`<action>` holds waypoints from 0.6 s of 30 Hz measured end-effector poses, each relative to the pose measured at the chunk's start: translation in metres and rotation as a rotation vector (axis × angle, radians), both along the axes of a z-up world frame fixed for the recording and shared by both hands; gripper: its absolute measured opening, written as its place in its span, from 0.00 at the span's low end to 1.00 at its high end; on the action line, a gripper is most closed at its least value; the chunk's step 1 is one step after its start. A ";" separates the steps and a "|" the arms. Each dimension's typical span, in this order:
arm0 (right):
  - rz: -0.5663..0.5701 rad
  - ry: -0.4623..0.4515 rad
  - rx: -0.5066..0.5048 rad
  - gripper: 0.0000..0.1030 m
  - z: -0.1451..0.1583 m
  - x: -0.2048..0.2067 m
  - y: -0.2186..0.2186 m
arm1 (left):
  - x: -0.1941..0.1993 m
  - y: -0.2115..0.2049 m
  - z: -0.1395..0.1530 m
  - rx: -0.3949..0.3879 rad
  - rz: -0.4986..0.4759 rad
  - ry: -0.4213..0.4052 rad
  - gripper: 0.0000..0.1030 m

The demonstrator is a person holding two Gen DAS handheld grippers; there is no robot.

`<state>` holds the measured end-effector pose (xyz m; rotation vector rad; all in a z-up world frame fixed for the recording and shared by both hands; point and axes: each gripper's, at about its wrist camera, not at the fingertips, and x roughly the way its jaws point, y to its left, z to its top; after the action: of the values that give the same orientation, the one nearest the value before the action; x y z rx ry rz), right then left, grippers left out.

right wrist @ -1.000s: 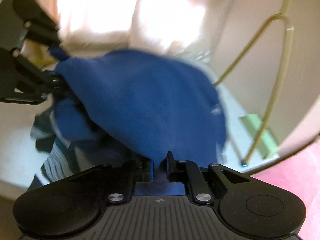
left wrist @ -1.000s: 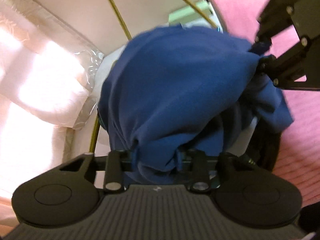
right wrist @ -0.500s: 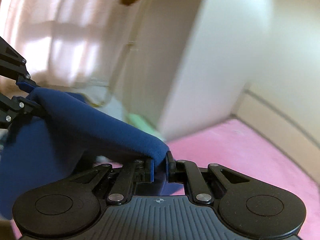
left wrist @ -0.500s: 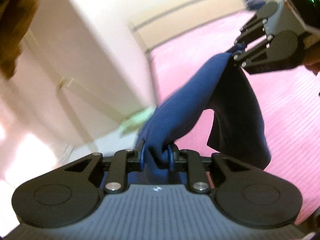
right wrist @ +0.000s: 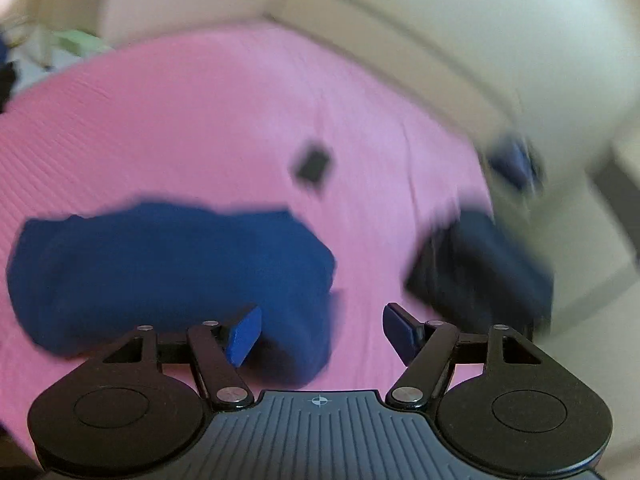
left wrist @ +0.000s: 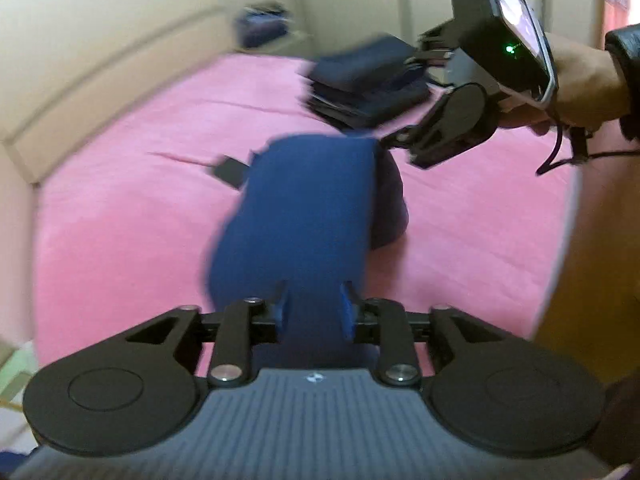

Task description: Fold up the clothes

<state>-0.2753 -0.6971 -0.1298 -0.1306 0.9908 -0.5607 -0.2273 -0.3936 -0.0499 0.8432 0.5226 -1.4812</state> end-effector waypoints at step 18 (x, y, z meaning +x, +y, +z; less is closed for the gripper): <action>-0.339 -0.203 0.706 0.86 -0.124 0.132 0.008 | 0.141 -0.031 -0.175 0.247 0.031 0.098 0.63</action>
<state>-0.1429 -0.6893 -0.2540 0.7200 0.9649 -0.4888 -0.0862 -0.4244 -0.2245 0.9531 0.8005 -1.4530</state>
